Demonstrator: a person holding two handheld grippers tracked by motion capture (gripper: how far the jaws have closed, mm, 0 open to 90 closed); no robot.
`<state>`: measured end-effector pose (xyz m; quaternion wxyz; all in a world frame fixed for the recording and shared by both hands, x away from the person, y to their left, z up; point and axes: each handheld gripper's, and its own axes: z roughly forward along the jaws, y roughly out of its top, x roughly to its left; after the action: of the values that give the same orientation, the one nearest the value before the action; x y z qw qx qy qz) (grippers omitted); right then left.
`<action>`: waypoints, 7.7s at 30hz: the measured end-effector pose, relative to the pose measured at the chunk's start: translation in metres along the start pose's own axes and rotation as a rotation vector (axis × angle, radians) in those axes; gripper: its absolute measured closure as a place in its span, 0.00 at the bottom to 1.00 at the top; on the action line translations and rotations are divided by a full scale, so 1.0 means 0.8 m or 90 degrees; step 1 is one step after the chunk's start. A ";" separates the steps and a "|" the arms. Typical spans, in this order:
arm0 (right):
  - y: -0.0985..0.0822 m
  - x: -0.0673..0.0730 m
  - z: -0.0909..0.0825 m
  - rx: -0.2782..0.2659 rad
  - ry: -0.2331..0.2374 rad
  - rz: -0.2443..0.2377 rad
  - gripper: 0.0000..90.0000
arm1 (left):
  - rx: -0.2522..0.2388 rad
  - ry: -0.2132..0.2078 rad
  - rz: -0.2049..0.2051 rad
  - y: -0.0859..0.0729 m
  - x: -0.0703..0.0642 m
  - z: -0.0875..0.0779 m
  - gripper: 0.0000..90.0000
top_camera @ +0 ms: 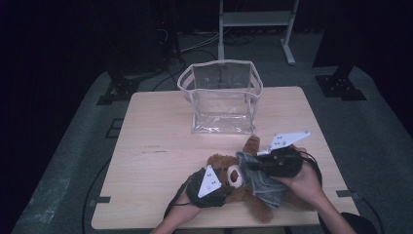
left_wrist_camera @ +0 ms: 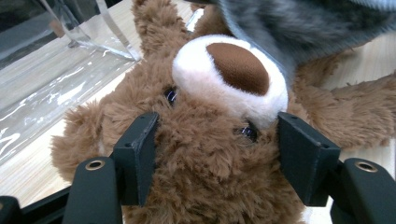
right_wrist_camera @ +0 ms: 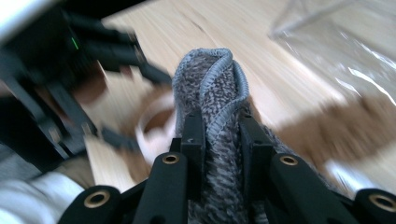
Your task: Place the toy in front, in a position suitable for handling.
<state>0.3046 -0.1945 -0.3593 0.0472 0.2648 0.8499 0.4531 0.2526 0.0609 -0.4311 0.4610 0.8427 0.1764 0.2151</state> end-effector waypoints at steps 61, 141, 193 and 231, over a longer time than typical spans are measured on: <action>-0.016 -0.011 0.029 0.044 -0.084 0.030 0.83 | -0.026 -0.020 -0.048 0.007 0.033 -0.001 0.32; 0.066 -0.012 0.060 0.028 -0.018 -0.030 0.82 | 0.010 -0.024 -0.042 -0.021 0.056 -0.039 0.40; 0.050 -0.055 0.022 -0.001 -0.014 0.060 0.82 | -0.010 -0.052 -0.035 -0.006 0.046 -0.029 0.39; -0.013 -0.090 -0.078 -0.018 -0.046 0.103 0.81 | 0.041 -0.039 0.031 0.061 0.052 0.062 0.46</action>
<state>0.3424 -0.2809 -0.3427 0.0450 0.3482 0.8171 0.4573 0.3187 0.0216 -0.4051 0.4333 0.8674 0.1486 0.1946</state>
